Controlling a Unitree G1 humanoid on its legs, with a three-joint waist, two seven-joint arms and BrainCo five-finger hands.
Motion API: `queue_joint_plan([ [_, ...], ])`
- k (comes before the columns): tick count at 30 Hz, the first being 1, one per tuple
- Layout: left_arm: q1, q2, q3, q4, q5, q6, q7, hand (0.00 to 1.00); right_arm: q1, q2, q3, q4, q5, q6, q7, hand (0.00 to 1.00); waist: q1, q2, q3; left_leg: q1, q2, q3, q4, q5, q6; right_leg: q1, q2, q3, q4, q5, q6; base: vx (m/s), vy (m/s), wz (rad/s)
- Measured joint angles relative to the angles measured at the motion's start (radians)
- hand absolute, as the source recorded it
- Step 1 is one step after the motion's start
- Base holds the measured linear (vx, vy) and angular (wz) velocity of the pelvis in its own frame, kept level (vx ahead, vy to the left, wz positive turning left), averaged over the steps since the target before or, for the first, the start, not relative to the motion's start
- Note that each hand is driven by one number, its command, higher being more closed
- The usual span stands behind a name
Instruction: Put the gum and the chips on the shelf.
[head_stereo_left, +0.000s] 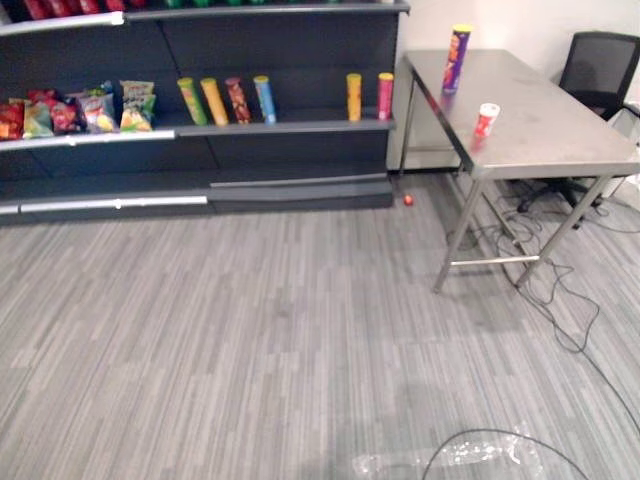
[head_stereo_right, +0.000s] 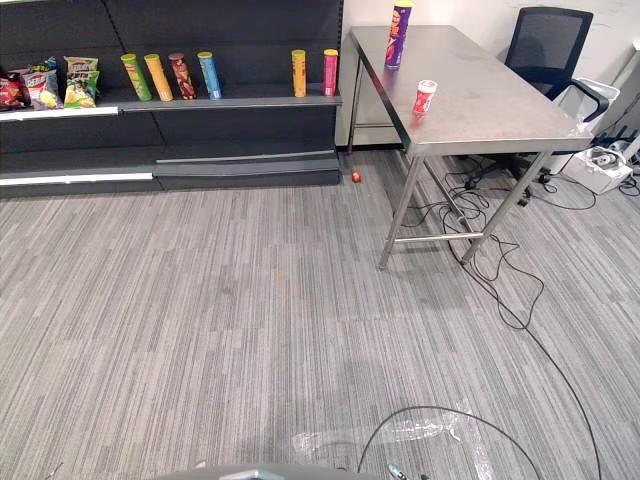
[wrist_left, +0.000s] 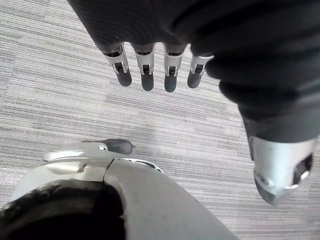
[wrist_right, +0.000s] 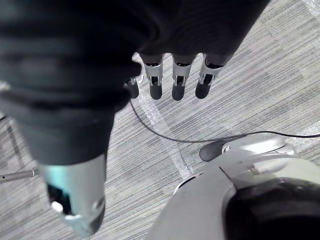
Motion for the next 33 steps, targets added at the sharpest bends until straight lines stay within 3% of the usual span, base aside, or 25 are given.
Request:
queue_joint_plan([
  [4, -0.011, 0.001, -0.009, 0.000, -0.037, 0.000, 0.002, 0.00, -0.030, 0.001, 0.000, -0.009, 0.046, -0.002, 0.000, 0.00, -0.015, 0.012, 0.032, -0.011, 0.003, -0.004, 0.006, 0.010, -0.005, -0.046, -0.004, -0.006, 0.094, -0.031, -0.008, -0.05, -0.017, 0.01],
  [8, -0.038, 0.012, -0.010, -0.002, -0.079, -0.001, 0.008, 0.00, -0.049, 0.016, -0.005, -0.023, 0.078, -0.009, -0.012, 0.00, -0.018, -0.008, 0.075, -0.041, 0.003, -0.013, 0.007, 0.024, -0.015, -0.129, -0.016, -0.024, 0.214, -0.086, -0.025, -0.04, -0.036, 0.12],
  [9, -0.040, 0.017, -0.010, -0.003, -0.108, -0.003, 0.008, 0.00, -0.049, 0.017, -0.008, -0.023, 0.087, -0.010, -0.017, 0.00, -0.018, -0.019, 0.085, -0.057, 0.006, -0.017, 0.053, 0.005, -0.031, -0.129, -0.021, -0.027, 0.230, -0.099, -0.030, -0.03, -0.089, 0.22],
  [11, -0.047, 0.029, -0.015, -0.018, -0.155, -0.005, 0.004, 0.00, -0.047, 0.027, -0.009, -0.027, 0.103, -0.018, -0.019, 0.00, -0.017, -0.040, 0.116, -0.194, 0.036, -0.002, 0.402, -0.089, -0.046, -0.118, -0.033, -0.048, 0.277, -0.153, -0.050, -0.06, -0.136, 0.38],
  [12, -0.058, 0.032, -0.026, -0.030, -0.182, -0.005, 0.002, 0.00, -0.041, 0.026, -0.008, -0.027, 0.106, -0.019, -0.018, 0.00, -0.015, -0.042, 0.129, -0.261, 0.051, -0.006, 0.569, -0.087, -0.046, -0.098, -0.039, -0.060, 0.291, -0.161, -0.046, -0.04, -0.118, 0.32],
  [14, -0.056, 0.027, -0.032, -0.041, -0.221, -0.008, 0.002, 0.00, -0.033, 0.021, -0.010, -0.027, 0.108, -0.018, -0.021, 0.00, -0.012, -0.031, 0.145, -0.322, 0.077, -0.006, 0.724, -0.099, -0.052, -0.064, -0.038, -0.062, 0.312, -0.186, -0.060, 0.05, -0.021, 0.12],
  [16, -0.059, 0.022, -0.040, -0.041, -0.228, -0.010, 0.002, 0.00, -0.041, 0.016, -0.017, -0.026, 0.114, -0.017, -0.021, 0.00, -0.018, -0.018, 0.150, -0.358, 0.081, -0.008, 0.727, -0.134, -0.049, -0.057, -0.046, -0.055, 0.317, -0.199, -0.060, 0.09, 0.074, -0.02],
  [18, -0.062, 0.011, -0.040, -0.042, -0.226, -0.020, -0.001, 0.00, -0.056, 0.016, -0.032, -0.025, 0.114, -0.016, -0.021, 0.00, -0.016, -0.010, 0.156, -0.402, 0.078, -0.008, 0.630, -0.134, -0.042, -0.060, -0.066, -0.031, 0.312, -0.205, -0.050, 0.15, 0.158, -0.23],
  [20, -0.061, 0.007, -0.040, -0.042, -0.221, -0.026, 0.000, 0.00, -0.071, 0.016, -0.039, -0.027, 0.114, -0.016, -0.021, 0.00, -0.016, -0.002, 0.159, -0.412, 0.080, -0.013, 0.452, -0.075, -0.047, -0.053, -0.080, -0.012, 0.301, -0.214, -0.035, 0.22, 0.207, -0.30],
  [22, -0.060, -0.007, -0.036, -0.042, -0.218, -0.027, 0.001, 0.00, -0.073, 0.008, -0.037, -0.043, 0.113, -0.017, -0.023, 0.00, -0.014, 0.025, 0.162, -0.413, 0.105, -0.042, 0.239, 0.014, -0.063, -0.035, -0.084, 0.025, 0.287, -0.237, 0.002, 0.32, 0.325, -0.47],
  [23, -0.060, -0.010, -0.029, -0.042, -0.216, -0.027, 0.001, 0.00, -0.072, 0.006, -0.036, -0.046, 0.114, -0.018, -0.025, 0.00, -0.014, 0.030, 0.161, -0.422, 0.115, -0.036, 0.236, 0.047, -0.067, -0.028, -0.085, 0.037, 0.282, -0.244, 0.013, 0.39, 0.394, -0.54],
  [24, -0.056, -0.011, -0.013, -0.042, -0.214, -0.027, -0.001, 0.00, -0.072, 0.006, -0.029, -0.046, 0.113, -0.017, -0.028, 0.00, -0.012, 0.029, 0.157, -0.425, 0.107, -0.019, 0.273, 0.116, -0.048, -0.012, -0.103, 0.066, 0.259, -0.254, 0.027, 0.44, 0.394, -0.58],
  [25, -0.054, -0.008, 0.006, -0.042, -0.214, -0.029, -0.001, 0.00, -0.078, 0.008, -0.029, -0.045, 0.113, -0.017, -0.027, 0.00, -0.005, 0.017, 0.152, -0.431, 0.093, 0.008, 0.319, 0.085, -0.010, 0.000, -0.129, 0.091, 0.228, -0.259, 0.024, 0.45, 0.365, -0.75],
  [26, -0.058, -0.005, 0.023, -0.043, -0.214, -0.035, 0.002, 0.00, -0.083, 0.016, -0.032, -0.044, 0.113, -0.018, -0.025, 0.00, 0.006, 0.001, 0.136, -0.465, 0.081, 0.041, 0.384, 0.017, 0.005, -0.004, -0.143, 0.130, 0.208, -0.241, 0.005, 0.47, 0.298, -0.57],
  [27, -0.063, -0.003, 0.023, -0.044, -0.214, -0.038, 0.002, 0.00, -0.083, 0.020, -0.032, -0.045, 0.113, -0.019, -0.024, 0.00, 0.006, -0.003, 0.133, -0.477, 0.073, 0.052, 0.406, -0.005, 0.019, -0.006, -0.151, 0.142, 0.210, -0.218, 0.008, 0.46, 0.276, -0.34],
  [28, -0.070, 0.002, 0.021, -0.044, -0.214, -0.039, 0.003, 0.00, -0.087, 0.023, -0.035, -0.046, 0.113, -0.019, -0.023, 0.00, 0.005, -0.011, 0.128, -0.480, 0.047, 0.066, 0.427, -0.033, 0.035, -0.009, -0.182, 0.147, 0.210, -0.185, 0.034, 0.53, 0.335, -0.07],
  [31, -0.064, 0.005, 0.012, -0.029, -0.212, -0.039, 0.009, 0.00, -0.081, 0.026, -0.040, -0.043, 0.111, -0.015, -0.021, 0.00, 0.012, -0.018, 0.071, -0.451, -0.002, 0.110, 0.398, -0.056, 0.083, -0.045, -0.231, 0.188, 0.237, -0.097, 0.053, 0.41, 0.258, -0.17],
  [33, -0.057, 0.007, -0.005, -0.027, -0.205, -0.038, 0.008, 0.00, -0.081, 0.028, -0.043, -0.055, 0.104, -0.017, -0.017, 0.00, 0.014, -0.013, 0.061, -0.378, -0.022, 0.118, 0.347, -0.061, 0.092, -0.090, -0.237, 0.218, 0.378, -0.029, 0.054, 0.41, 0.237, -0.29],
])
